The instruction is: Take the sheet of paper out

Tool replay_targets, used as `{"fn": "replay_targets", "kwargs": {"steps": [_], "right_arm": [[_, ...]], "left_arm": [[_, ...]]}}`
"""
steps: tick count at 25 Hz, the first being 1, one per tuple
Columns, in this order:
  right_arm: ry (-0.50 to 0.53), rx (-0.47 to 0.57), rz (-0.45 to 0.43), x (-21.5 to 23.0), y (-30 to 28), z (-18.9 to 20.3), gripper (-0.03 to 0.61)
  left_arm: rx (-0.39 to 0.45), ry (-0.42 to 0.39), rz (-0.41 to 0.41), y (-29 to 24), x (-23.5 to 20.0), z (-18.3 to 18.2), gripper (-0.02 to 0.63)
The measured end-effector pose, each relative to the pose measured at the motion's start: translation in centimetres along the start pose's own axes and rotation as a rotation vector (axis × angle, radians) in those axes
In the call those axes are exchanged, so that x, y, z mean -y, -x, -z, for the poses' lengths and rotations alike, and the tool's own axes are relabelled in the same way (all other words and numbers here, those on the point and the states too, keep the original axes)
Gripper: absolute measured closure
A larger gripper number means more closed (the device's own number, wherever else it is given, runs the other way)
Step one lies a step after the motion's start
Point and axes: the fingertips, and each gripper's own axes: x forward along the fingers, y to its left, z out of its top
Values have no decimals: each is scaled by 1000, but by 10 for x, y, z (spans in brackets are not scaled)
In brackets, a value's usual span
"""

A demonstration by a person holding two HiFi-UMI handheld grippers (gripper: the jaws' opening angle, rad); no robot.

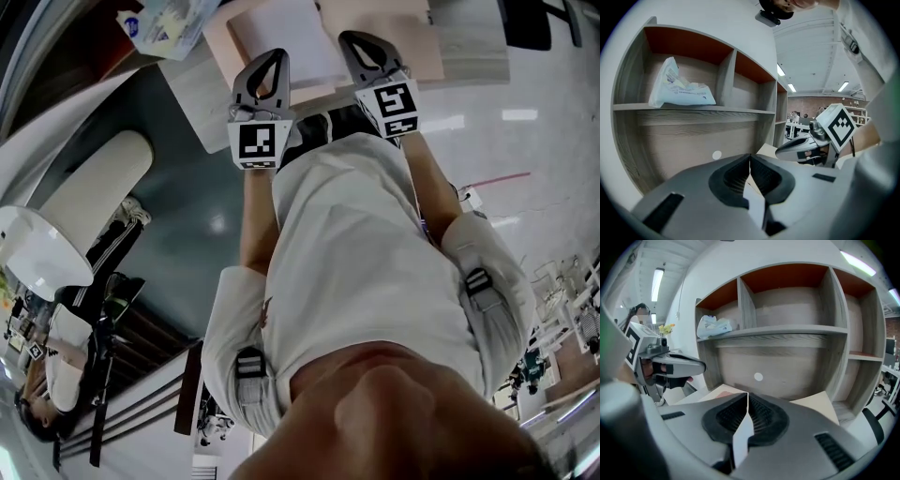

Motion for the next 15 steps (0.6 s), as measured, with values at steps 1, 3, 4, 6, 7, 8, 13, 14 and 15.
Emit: {"fn": "replay_targets", "kwargs": {"steps": [1, 3, 4, 6, 7, 8, 13, 14, 15], "right_arm": [[-2, -10, 1, 2, -4, 5, 557], [-9, -29, 1, 5, -11, 13, 556], [-12, -37, -1, 6, -15, 17, 557], [-14, -53, -8, 7, -23, 24, 556], [-14, -62, -13, 6, -27, 28, 555], [-12, -72, -19, 6, -31, 32, 555], [3, -133, -47, 4, -49, 56, 555], [3, -145, -50, 4, -53, 61, 555], [2, -156, -52, 4, -56, 65, 555]], "left_arm": [[-7, 1, 6, -3, 1, 3, 591], [-25, -1, 16, -11, 4, 10, 591], [-35, -2, 21, -14, 5, 14, 591], [-55, 0, 30, -21, 7, 23, 591], [-62, 3, 34, -23, 7, 27, 591], [-69, 6, 37, -26, 7, 30, 591], [-90, 27, 46, -37, 6, 46, 591], [-93, 33, 47, -40, 6, 48, 591], [-96, 39, 46, -42, 5, 51, 591]]}}
